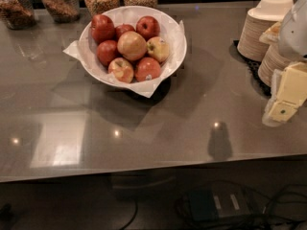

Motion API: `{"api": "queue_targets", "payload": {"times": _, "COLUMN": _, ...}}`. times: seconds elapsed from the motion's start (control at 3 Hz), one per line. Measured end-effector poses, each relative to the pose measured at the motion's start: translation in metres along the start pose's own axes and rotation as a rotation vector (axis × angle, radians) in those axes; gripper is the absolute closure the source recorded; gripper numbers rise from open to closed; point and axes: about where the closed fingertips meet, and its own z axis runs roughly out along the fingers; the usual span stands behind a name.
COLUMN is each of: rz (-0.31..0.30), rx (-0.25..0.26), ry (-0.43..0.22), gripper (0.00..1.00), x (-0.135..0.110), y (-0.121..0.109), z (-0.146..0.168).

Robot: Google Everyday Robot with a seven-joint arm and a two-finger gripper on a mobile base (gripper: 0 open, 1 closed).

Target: Pick apple from white bowl

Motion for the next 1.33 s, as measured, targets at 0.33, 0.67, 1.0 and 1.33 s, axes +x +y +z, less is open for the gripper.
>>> {"api": "queue_targets", "payload": {"times": 0.33, "rz": 0.0, "rx": 0.0, "ry": 0.0, "gripper": 0.0, "x": 0.0, "y": 0.0, "z": 0.0}}
{"api": "queue_targets", "payload": {"times": 0.67, "rz": -0.009, "rx": 0.009, "ry": -0.066, "gripper": 0.0, "x": -0.024, "y": -0.008, "z": -0.001}}
{"api": "queue_targets", "payload": {"times": 1.0, "rz": -0.019, "rx": 0.025, "ry": -0.174, "gripper": 0.0, "x": -0.07, "y": -0.024, "z": -0.002}}
{"api": "queue_targets", "payload": {"times": 1.33, "rz": 0.024, "rx": 0.071, "ry": -0.332, "gripper": 0.0, "x": -0.136, "y": -0.052, "z": -0.006}}
